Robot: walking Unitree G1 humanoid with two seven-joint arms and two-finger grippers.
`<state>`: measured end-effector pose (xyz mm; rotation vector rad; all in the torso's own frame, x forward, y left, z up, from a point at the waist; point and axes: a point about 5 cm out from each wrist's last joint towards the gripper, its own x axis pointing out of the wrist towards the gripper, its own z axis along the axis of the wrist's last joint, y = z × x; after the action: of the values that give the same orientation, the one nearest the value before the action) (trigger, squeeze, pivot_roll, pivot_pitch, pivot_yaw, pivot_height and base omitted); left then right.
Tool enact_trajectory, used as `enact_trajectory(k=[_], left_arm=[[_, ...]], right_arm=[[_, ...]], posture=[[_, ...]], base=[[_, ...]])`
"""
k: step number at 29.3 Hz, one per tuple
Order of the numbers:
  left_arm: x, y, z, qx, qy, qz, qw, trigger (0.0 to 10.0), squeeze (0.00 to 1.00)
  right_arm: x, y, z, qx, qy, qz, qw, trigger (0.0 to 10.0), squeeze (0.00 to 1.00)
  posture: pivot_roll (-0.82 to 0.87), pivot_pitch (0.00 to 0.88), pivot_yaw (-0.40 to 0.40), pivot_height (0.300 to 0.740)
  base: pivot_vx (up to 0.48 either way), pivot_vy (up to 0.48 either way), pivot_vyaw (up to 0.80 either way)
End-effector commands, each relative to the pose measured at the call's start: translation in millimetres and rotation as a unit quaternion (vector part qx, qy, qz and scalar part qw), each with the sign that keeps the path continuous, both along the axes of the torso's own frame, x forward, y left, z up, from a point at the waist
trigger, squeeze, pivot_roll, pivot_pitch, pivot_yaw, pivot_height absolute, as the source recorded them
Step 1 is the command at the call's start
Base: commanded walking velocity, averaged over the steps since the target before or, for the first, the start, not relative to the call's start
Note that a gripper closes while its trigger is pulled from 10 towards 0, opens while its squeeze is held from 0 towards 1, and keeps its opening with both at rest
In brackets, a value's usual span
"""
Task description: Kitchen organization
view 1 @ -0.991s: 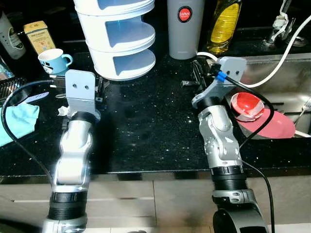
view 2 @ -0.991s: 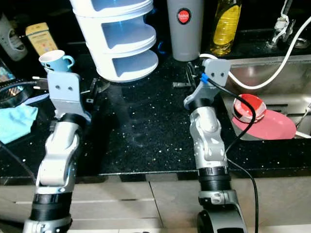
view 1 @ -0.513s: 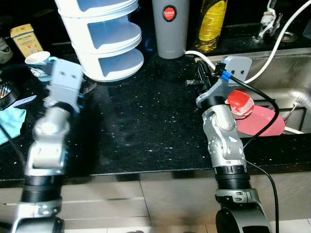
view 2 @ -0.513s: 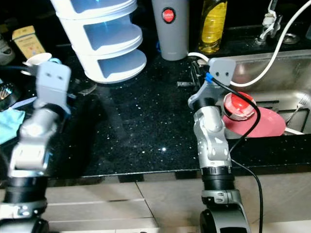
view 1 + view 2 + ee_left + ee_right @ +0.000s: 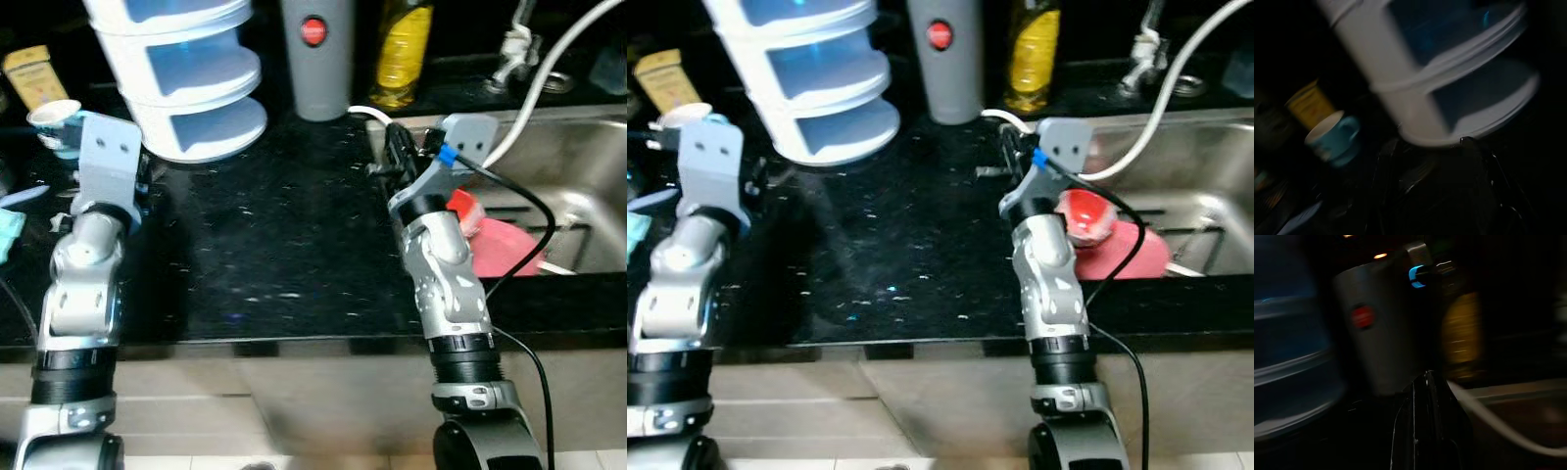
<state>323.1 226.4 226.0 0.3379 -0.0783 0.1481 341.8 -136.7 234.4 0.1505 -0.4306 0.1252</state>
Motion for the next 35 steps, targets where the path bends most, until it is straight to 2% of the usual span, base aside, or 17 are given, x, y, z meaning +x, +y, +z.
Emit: enact_trajectory(k=[1, 3, 7, 10, 11, 13, 15, 17, 19, 21, 23, 24, 26, 32, 33, 34, 35], left_arm=[[-0.2, 6.0, -1.6, -0.005, 0.009, 0.010, 1.000, 10.0, 0.00], [-1.2, 13.6, -3.9, -0.019, 0.016, 0.024, 0.999, 10.0, 0.00], [-2.1, 22.5, -5.5, -0.016, 0.027, 0.040, 0.999, 10.0, 0.00], [-3.3, 52.4, -6.8, -0.005, 0.063, 0.092, 0.994, 10.0, 0.00], [-3.3, 52.4, -6.8, -0.005, 0.063, 0.092, 0.994, 10.0, 0.00], [-5.2, 78.0, -6.8, -0.011, 0.094, 0.128, 0.987, 10.0, 0.00], [-6.8, 94.3, -10.8, -0.030, 0.124, 0.142, 0.982, 10.0, 0.00], [-6.8, 94.3, -10.8, -0.030, 0.124, 0.142, 0.982, 10.0, 0.00], [-9.3, 108.7, -20.1, -0.081, 0.158, 0.141, 0.974, 10.0, 0.00], [-13.5, 123.4, -28.7, -0.157, 0.174, 0.140, 0.962, 10.0, 0.00], [-16.7, 128.5, -37.1, -0.212, 0.184, 0.132, 0.951, 10.0, 0.00], [-18.4, 125.6, -42.7, -0.234, 0.190, 0.114, 0.947, 10.0, 0.00], [-19.6, 123.3, -46.0, -0.245, 0.194, 0.101, 0.944, 10.0, 0.00], [-27.1, 125.6, -57.1, -0.279, 0.200, 0.108, 0.933, 10.0, 0.00], [-30.4, 126.7, -63.9, -0.302, 0.201, 0.114, 0.925, 10.0, 0.00], [-33.5, 127.0, -74.2, -0.336, 0.205, 0.126, 0.911, 10.0, 0.00], [-33.5, 127.0, -74.2, -0.336, 0.205, 0.126, 0.911, 10.0, 0.00]], right_arm=[[0.9, 5.4, -0.9, 0.004, 0.003, 0.008, 1.000, 10.0, 0.00], [1.1, 6.9, -0.8, 0.003, 0.003, 0.012, 1.000, 10.0, 0.00], [1.1, 7.6, -0.9, 0.003, 0.004, 0.013, 1.000, 10.0, 0.00], [0.9, 7.9, -1.3, 0.001, 0.005, 0.014, 1.000, 10.0, 0.00], [0.9, 7.9, -1.3, 0.001, 0.005, 0.014, 1.000, 10.0, 0.00], [0.8, 6.6, -1.6, 0.000, 0.006, 0.014, 1.000, 10.0, 0.00], [0.9, 5.1, -1.7, -0.001, 0.007, 0.012, 1.000, 10.0, 0.00], [0.9, 5.1, -1.7, -0.001, 0.007, 0.012, 1.000, 10.0, 0.00], [1.0, 3.8, -1.2, -0.001, 0.007, 0.009, 1.000, 10.0, 0.00], [0.6, 2.7, -1.5, -0.002, 0.007, 0.007, 1.000, 10.0, 0.00], [0.2, 1.6, -2.3, -0.002, 0.008, 0.006, 1.000, 10.0, 0.00], [-0.1, 1.1, -2.6, -0.002, 0.009, 0.004, 1.000, 10.0, 0.00], [-0.3, 0.6, -2.5, -0.002, 0.009, 0.003, 1.000, 10.0, 0.00], [-1.2, 0.0, -3.1, -0.003, 0.010, 0.003, 1.000, 10.0, 0.00], [-1.3, 0.5, -3.3, -0.003, 0.011, 0.004, 1.000, 10.0, 0.00], [-1.0, 1.1, -3.2, -0.004, 0.011, 0.006, 1.000, 10.0, 0.00], [-1.0, 1.1, -3.2, -0.004, 0.011, 0.006, 1.000, 10.0, 0.00]], posture=[[0.02, 0.000, 0.094, 0.740], [0.02, 0.000, 0.091, 0.740], [0.02, 0.000, 0.091, 0.740], [0.02, 0.000, 0.086, 0.740], [0.02, 0.000, 0.086, 0.740], [0.03, 0.000, 0.086, 0.740], [0.03, 0.000, 0.086, 0.740], [0.03, 0.000, 0.086, 0.740], [0.02, 0.000, 0.089, 0.740], [0.02, 0.000, 0.089, 0.740], [0.03, 0.000, 0.094, 0.740], [0.03, 0.000, 0.095, 0.740], [0.03, 0.000, 0.094, 0.740], [0.02, 0.000, 0.091, 0.740], [0.02, 0.000, 0.091, 0.740], [0.03, 0.000, 0.083, 0.740], [0.03, 0.000, 0.083, 0.740]], base=[[0.000, 0.000, 0.00], [0.000, 0.000, 0.00], [0.000, 0.000, 0.00], [0.000, 0.000, 0.00], [0.000, 0.000, 0.00], [0.000, 0.000, 0.00], [0.000, 0.000, 0.00], [0.000, 0.000, 0.00], [0.000, 0.000, 0.00], [0.000, 0.000, 0.00], [0.000, 0.000, 0.00], [0.000, 0.000, 0.00], [0.000, 0.000, 0.00], [0.000, 0.000, 0.00], [0.000, 0.000, 0.00], [0.000, 0.000, 0.00], [0.000, 0.000, 0.00]])
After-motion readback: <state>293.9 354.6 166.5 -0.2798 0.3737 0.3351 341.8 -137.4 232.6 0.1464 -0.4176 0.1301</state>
